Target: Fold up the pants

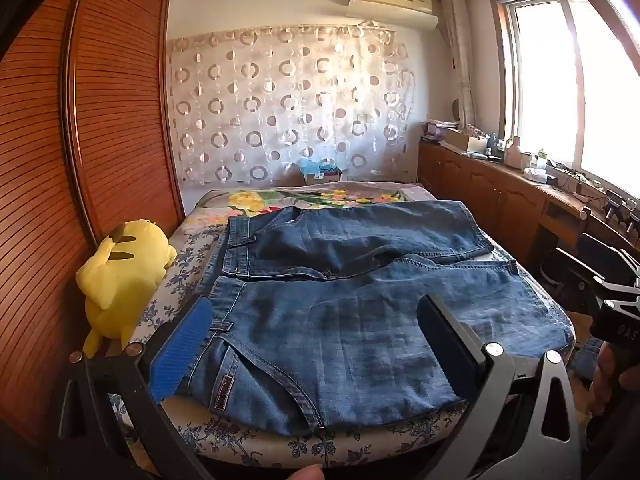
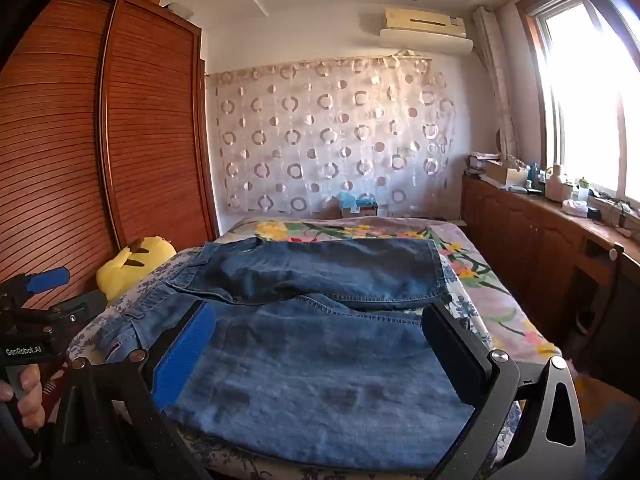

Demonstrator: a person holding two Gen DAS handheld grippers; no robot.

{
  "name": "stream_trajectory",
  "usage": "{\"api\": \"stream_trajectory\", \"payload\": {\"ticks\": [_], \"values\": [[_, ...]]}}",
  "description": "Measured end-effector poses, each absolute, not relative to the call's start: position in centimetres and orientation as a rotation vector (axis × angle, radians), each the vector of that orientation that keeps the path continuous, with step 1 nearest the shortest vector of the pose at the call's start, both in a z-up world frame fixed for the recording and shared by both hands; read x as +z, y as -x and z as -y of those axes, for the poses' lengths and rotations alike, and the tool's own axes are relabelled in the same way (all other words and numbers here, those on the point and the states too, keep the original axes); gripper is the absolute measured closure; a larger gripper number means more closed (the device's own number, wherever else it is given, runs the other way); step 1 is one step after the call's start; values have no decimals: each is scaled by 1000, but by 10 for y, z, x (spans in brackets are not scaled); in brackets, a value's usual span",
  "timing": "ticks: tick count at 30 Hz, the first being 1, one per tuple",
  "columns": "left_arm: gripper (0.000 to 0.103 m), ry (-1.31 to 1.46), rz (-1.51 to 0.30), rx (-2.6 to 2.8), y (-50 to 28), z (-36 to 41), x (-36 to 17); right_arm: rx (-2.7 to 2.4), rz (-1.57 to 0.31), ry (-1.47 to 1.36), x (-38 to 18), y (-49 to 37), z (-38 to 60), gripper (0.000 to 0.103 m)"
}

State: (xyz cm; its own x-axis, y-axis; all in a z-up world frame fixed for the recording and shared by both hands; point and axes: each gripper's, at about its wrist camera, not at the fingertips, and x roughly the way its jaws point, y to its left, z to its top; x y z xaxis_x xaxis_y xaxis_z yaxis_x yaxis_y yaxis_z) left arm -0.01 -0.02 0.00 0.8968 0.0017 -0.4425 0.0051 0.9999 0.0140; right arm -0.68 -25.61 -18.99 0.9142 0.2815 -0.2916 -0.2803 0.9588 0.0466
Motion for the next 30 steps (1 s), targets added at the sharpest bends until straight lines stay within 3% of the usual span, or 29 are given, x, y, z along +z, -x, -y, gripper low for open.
{"api": "stream_trajectory", "payload": {"ticks": [30], "values": [[0, -17, -451, 0, 1, 0, 0, 293, -304, -9, -190, 8, 253, 0]]}}
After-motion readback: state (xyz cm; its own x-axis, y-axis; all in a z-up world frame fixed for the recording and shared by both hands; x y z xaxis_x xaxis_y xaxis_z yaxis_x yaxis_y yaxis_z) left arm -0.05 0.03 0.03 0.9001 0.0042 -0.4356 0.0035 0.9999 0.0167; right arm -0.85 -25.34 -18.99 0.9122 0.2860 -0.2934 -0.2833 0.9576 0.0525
